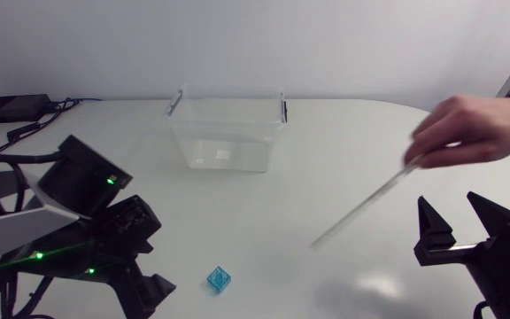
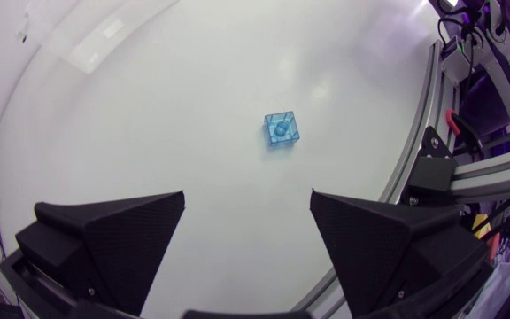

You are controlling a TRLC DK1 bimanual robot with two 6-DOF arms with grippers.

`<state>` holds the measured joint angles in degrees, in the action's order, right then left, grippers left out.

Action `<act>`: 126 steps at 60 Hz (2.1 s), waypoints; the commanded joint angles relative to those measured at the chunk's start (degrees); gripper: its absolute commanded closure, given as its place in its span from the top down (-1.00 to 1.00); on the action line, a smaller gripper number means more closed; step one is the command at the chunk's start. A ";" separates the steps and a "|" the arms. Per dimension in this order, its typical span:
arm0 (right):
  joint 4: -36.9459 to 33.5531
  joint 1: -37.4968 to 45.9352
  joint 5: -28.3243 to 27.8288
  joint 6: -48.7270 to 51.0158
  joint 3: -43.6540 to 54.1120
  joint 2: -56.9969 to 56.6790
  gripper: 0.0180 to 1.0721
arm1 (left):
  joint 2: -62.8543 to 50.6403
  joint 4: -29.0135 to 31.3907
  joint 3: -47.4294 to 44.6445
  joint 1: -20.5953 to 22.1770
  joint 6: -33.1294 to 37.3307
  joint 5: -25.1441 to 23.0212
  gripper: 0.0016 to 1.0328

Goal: Place the duplo bricks in the container

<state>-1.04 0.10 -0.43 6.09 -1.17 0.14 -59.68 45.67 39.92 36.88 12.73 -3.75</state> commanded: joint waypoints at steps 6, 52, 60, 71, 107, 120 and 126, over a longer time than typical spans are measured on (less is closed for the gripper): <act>0.51 -0.19 -0.45 0.77 1.17 -0.41 0.91 | -4.30 -2.43 1.74 3.81 -4.21 1.81 0.92; 0.51 -0.10 -0.45 0.77 1.17 -0.41 0.91 | -17.14 -8.93 2.27 3.90 -5.35 5.07 0.92; 0.51 -0.19 -0.45 0.77 1.17 -0.41 0.91 | -16.96 -8.93 2.71 -1.29 -1.83 5.59 0.92; 0.51 -0.19 -0.45 0.77 1.17 -0.41 0.91 | -16.96 -9.02 3.76 -5.86 1.42 5.68 0.92; 0.51 -0.10 -0.45 0.77 1.17 -0.41 0.91 | -24.52 -7.26 7.72 -15.97 22.95 4.36 0.92; 0.51 -0.10 -0.45 0.77 1.17 -0.41 0.91 | -31.37 -7.96 12.20 -17.11 23.57 2.69 0.92; 0.51 -0.10 -0.45 0.77 1.17 -0.41 0.91 | -34.80 -8.76 14.04 -17.37 23.83 2.69 0.91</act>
<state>-1.04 0.10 -0.43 6.09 -1.17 0.14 -91.37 37.34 51.79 20.03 34.81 -0.58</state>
